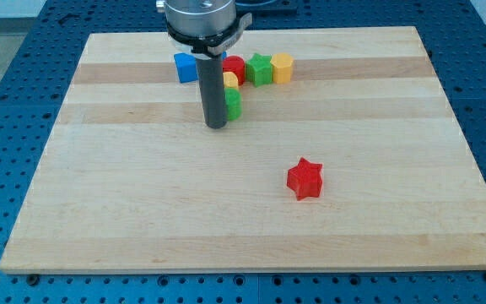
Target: Move red star slightly down and towards left
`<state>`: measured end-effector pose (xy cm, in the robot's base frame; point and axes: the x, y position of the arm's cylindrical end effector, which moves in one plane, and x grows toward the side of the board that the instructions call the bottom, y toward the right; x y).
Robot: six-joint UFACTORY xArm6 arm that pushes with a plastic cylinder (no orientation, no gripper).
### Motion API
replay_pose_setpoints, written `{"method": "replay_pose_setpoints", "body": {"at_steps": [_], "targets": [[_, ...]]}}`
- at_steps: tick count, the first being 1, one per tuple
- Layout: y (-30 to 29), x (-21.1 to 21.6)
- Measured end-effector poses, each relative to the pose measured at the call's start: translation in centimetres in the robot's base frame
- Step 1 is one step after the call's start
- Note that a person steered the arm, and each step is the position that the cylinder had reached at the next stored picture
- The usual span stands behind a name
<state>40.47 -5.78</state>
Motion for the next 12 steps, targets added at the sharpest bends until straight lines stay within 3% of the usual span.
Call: {"method": "replay_pose_setpoints", "body": {"at_steps": [2, 3, 5, 7, 10, 12], "targets": [[0.0, 0.1], [0.6, 3.7], [9.4, 8.9], [20.5, 11.2], [27.2, 10.9], [33.2, 14.4]]}}
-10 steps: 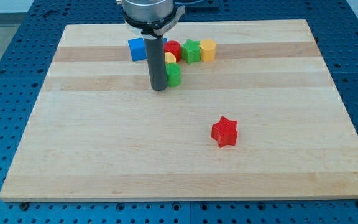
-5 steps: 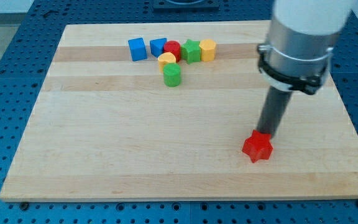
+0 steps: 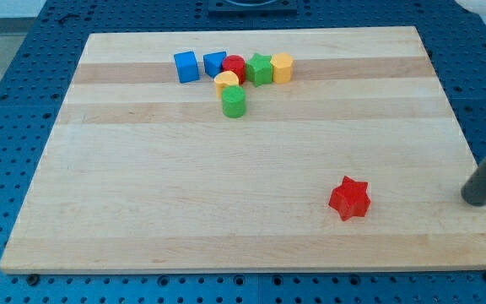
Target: Move red star slightly down and towards left
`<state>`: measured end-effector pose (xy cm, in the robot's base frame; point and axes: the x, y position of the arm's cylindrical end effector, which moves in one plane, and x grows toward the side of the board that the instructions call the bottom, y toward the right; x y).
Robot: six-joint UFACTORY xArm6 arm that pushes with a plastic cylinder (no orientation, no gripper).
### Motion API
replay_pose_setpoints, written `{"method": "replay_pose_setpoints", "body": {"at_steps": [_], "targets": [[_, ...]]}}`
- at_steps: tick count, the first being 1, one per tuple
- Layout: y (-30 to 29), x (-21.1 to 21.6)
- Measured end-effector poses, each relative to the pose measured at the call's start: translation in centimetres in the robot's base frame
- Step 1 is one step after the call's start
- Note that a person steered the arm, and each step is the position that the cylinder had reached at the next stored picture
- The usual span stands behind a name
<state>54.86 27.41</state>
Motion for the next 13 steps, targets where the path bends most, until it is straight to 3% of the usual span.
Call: {"method": "replay_pose_setpoints", "body": {"at_steps": [3, 4, 7, 10, 13], "targets": [[-9.7, -6.6], [-8.6, -6.4], [-7.0, 1.0], [-15.6, -1.2], [-18.2, -2.7]]}}
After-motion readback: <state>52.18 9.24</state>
